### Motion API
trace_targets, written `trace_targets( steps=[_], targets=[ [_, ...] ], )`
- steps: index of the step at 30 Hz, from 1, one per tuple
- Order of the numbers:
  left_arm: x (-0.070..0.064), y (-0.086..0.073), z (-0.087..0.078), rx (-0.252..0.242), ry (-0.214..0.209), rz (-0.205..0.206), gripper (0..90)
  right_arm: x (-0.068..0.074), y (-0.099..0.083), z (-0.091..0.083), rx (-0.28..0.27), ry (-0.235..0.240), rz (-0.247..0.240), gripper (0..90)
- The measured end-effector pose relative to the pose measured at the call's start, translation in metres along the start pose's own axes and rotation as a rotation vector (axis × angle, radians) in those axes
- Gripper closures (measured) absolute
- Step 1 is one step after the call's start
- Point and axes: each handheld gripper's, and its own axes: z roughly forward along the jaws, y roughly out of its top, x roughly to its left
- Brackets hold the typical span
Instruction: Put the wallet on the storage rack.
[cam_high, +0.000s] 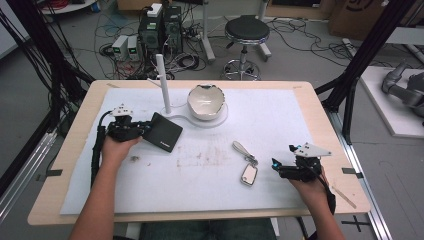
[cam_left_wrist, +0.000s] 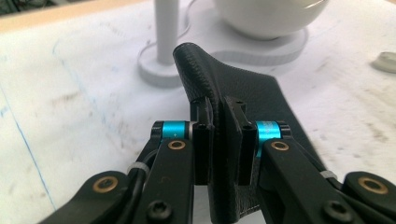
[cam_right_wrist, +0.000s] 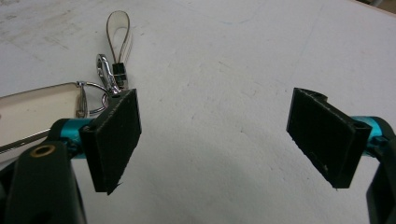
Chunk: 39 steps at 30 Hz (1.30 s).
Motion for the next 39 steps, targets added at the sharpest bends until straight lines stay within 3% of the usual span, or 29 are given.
trace_targets(
  steps=[8,17,23,26,39],
  targets=[
    [-0.03,0.031,-0.019,-0.064,-0.009,0.125,82.6,0.003,0.002,0.001,-0.004,0.012,-0.002,17.9],
    [-0.047,0.055,-0.027,-0.091,-0.021,0.175,82.7,0.003,0.003,0.002,-0.004,0.015,-0.005,17.8],
    [-0.059,0.082,-0.03,-0.101,-0.025,0.228,82.6,0.005,0.006,0.004,-0.01,0.022,-0.01,17.8],
    [-0.068,0.101,-0.027,-0.111,-0.034,0.252,82.6,0.007,0.007,0.005,-0.009,0.026,-0.02,17.9],
    [-0.084,0.14,0.005,-0.087,-0.05,0.288,82.6,0.006,0.007,0.006,-0.01,0.03,-0.015,17.8]
  ],
)
